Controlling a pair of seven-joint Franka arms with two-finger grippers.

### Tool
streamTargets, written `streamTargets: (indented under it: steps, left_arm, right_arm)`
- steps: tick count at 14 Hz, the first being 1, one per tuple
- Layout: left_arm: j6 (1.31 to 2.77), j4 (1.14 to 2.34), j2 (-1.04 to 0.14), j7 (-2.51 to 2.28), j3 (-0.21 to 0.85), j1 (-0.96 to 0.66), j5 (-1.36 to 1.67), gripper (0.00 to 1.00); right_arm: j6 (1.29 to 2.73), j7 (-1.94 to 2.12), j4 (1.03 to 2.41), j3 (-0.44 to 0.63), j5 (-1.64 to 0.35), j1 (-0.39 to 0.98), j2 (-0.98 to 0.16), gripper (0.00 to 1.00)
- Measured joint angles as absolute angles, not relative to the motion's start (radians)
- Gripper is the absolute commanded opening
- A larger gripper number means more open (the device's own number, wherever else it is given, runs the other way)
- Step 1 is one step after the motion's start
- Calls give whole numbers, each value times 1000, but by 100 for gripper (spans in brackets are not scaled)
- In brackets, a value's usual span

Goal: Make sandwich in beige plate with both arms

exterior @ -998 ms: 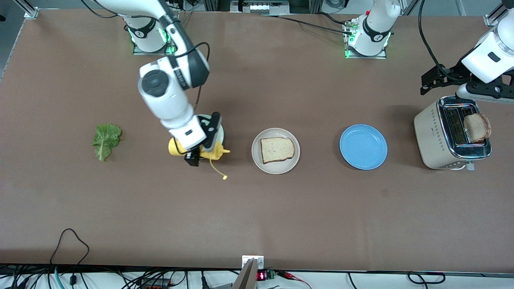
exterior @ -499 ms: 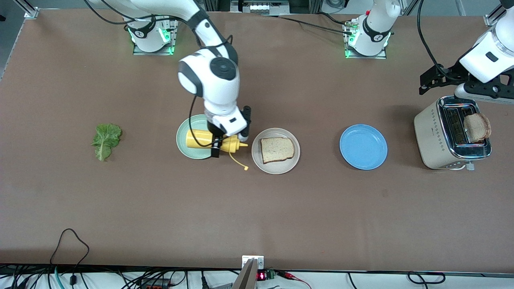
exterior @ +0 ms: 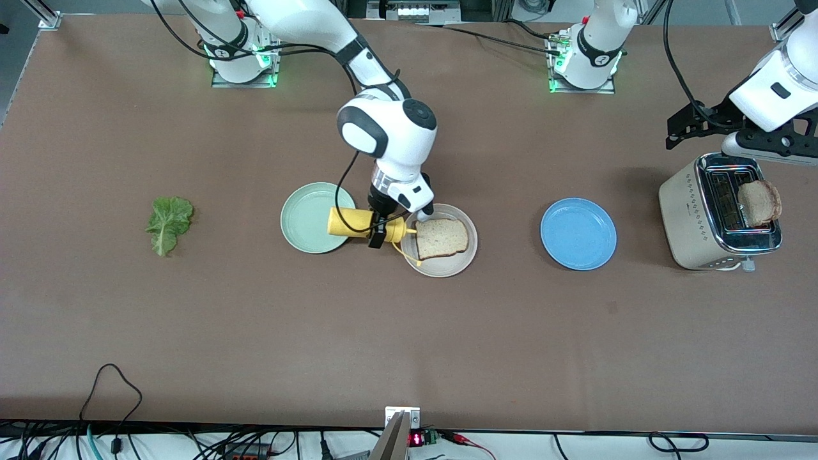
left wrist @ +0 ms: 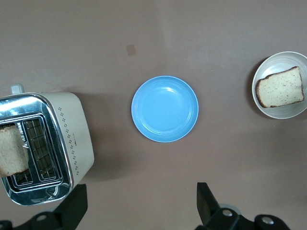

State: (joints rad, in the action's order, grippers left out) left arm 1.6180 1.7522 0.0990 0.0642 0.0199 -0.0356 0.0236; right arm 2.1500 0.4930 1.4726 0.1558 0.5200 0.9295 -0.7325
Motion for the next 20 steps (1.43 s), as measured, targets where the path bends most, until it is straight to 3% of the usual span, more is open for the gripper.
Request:
streamTargets:
  steps: [5,11,20]
  left_arm:
    - [1616,1752,99,64,20,-36,24,100]
    - [1610,1752,99,64,21,-36,24,100]
    - [1609,1752,99,64,25,-36,24,100]
  right_arm:
    - [2132,456,1414,176,528,962,-803,33]
    - [2118,448,1379,200,514,954,-798,34]
    - [2104,807,1411,207,105,772,-587,34]
